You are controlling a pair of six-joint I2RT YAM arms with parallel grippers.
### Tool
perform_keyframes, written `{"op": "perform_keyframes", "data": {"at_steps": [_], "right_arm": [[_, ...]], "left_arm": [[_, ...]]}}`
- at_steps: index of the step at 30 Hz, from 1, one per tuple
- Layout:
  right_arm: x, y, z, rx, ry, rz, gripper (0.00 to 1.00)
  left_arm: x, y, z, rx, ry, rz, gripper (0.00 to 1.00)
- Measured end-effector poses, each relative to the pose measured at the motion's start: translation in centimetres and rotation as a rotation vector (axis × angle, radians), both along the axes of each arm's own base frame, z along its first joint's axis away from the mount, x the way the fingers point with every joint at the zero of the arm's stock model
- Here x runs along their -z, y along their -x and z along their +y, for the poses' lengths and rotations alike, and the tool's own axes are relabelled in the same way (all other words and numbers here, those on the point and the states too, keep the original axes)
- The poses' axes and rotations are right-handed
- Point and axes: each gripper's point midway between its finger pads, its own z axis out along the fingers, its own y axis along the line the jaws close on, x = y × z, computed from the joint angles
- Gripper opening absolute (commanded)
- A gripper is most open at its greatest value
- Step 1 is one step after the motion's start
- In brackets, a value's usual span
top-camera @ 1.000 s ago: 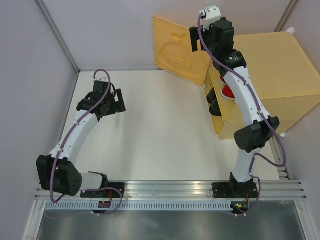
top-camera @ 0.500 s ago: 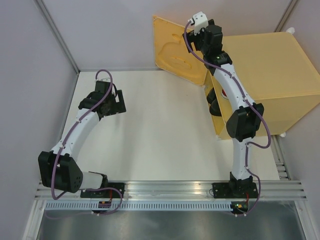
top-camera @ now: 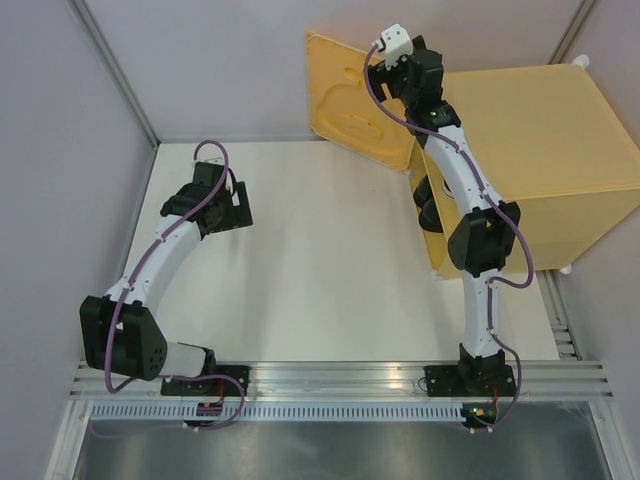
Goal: Place and organize the shoes in the shoe cabinet
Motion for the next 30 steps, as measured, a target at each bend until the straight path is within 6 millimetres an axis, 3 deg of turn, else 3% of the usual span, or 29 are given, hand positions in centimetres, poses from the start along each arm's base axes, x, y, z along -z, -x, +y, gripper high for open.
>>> {"op": "perform_keyframes", "data": {"at_steps": [7,13,24,30], "right_arm": [[0.5,0.7,0.7,-0.082,0.054,0.034,0.95],[0.2,3.4,1.5,-0.170,0.083,0.095,0.95],[-0.8,11.6,1.5,-0.274,0.092,0.213,0.95],[-2.0,17.7,1.1,-0.343,0.062,0.235,0.95]], "left_arm": [[0.2,-0.1,0.0,0.000,0.000,0.002,0.99],[0.2,-0.1,0.0,0.001,0.000,0.002,0.99],[0.2,-0.1,-0.1,0.004,0.003,0.001,0.99],[-0.1,-0.1,-0.5,0.017,0.021,-0.006,0.99]]}}
